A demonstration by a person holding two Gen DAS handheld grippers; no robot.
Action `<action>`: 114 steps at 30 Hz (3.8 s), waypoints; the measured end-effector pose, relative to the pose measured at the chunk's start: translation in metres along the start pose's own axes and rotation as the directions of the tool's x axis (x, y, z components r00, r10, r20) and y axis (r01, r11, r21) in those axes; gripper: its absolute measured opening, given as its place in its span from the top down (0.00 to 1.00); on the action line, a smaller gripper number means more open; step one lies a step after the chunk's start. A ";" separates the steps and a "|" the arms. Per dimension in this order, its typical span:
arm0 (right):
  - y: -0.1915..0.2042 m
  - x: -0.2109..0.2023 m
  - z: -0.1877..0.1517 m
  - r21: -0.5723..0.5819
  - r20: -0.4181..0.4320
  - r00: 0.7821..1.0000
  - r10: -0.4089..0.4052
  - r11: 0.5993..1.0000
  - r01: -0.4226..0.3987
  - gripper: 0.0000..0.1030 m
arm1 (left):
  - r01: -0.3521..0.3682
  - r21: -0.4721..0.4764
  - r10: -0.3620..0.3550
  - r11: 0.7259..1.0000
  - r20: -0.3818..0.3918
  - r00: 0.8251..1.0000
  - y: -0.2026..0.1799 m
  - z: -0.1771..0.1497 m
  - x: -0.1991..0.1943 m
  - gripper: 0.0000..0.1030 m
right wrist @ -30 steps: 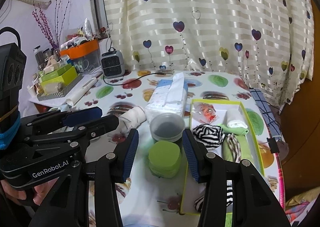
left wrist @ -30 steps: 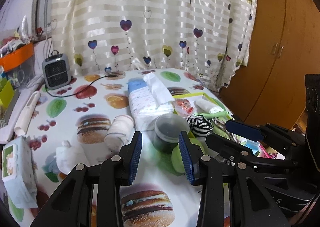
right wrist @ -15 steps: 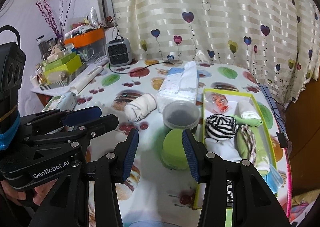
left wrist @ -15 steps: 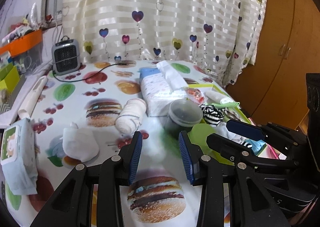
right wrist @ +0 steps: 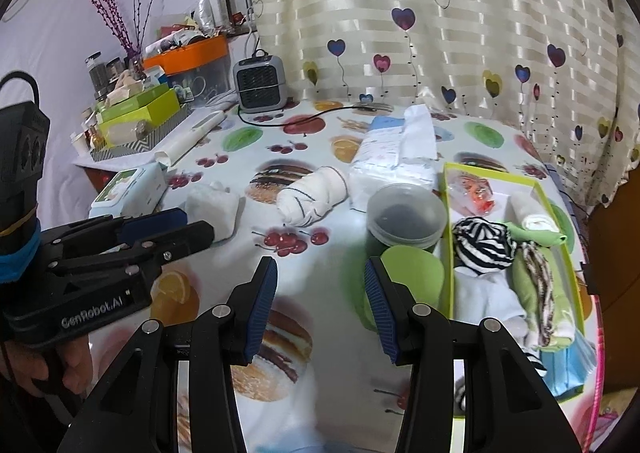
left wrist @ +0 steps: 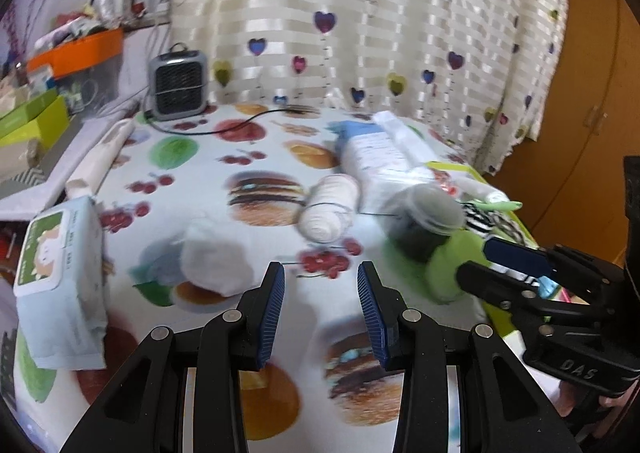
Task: Organize soft objects
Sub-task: 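Move the left tool to the white knit glove while the right tool approaches the rolled sock, then grasp the white knit glove with the left tool while the right tool grasps the red-striped rolled sock, then lift and carry the glove and rolled sock with both tools over the box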
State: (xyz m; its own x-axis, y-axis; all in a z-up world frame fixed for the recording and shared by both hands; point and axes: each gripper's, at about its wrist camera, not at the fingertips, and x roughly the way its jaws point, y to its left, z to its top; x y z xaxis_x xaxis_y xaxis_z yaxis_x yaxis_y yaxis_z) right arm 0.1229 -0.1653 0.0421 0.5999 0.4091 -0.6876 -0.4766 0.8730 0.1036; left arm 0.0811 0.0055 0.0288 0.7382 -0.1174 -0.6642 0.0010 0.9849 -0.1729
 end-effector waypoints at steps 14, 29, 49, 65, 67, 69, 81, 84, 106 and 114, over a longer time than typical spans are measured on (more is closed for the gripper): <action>0.010 0.025 0.010 0.040 -0.018 0.996 0.084 0.996 -0.083 0.53 | -0.054 -0.058 0.052 0.997 -0.029 0.998 0.049 0.004 0.020 0.54; 0.012 0.068 0.043 0.044 -0.073 0.994 0.080 0.996 -0.077 0.53 | -0.099 -0.071 0.092 0.993 -0.092 0.991 0.073 0.018 0.063 0.44; 0.000 0.140 0.080 0.138 -0.225 0.974 0.004 0.990 0.028 0.53 | -0.066 -0.078 0.056 0.995 -0.124 0.991 0.077 0.012 0.092 0.43; 0.026 0.164 0.082 -0.098 -0.291 0.943 -0.160 0.986 0.137 0.53 | -0.084 -0.059 0.076 0.995 -0.115 0.990 0.076 0.010 0.094 0.45; 0.027 0.167 0.080 -0.126 -0.292 0.941 -0.169 0.982 0.137 0.53 | -0.076 -0.055 0.069 0.996 -0.114 0.991 0.075 0.011 0.095 0.51; 0.029 0.167 0.079 -0.146 -0.289 0.941 -0.176 0.980 0.138 0.53 | -0.074 -0.056 0.068 0.996 -0.113 0.991 0.075 0.010 0.095 0.54; 0.036 0.150 0.073 -0.158 -0.232 0.970 -0.074 0.987 0.038 0.57 | -0.080 -0.060 0.074 0.995 -0.101 0.992 0.074 0.007 0.086 0.77; 0.038 0.139 0.073 -0.152 -0.210 0.977 -0.037 0.988 0.005 0.57 | -0.081 -0.077 0.074 0.994 -0.086 0.994 0.075 0.008 0.079 0.77; 0.014 0.049 0.097 -0.076 0.017 0.999 0.048 0.996 -0.046 0.57 | -0.038 -0.038 0.041 0.999 0.080 0.996 0.016 0.062 0.025 0.77; -0.010 0.024 0.096 -0.046 0.062 0.998 0.020 0.999 -0.017 0.57 | -0.021 0.002 0.021 1.000 0.093 0.995 -0.018 0.073 0.025 0.77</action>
State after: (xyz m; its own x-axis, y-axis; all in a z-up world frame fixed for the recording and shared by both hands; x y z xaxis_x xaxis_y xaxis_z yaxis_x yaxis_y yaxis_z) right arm 0.2041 -0.1384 0.0935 0.6288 0.4421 -0.6397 -0.5158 0.8528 0.0823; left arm 0.1486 -0.0056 0.0688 0.7977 -0.0848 -0.5971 -0.0129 0.9874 -0.1575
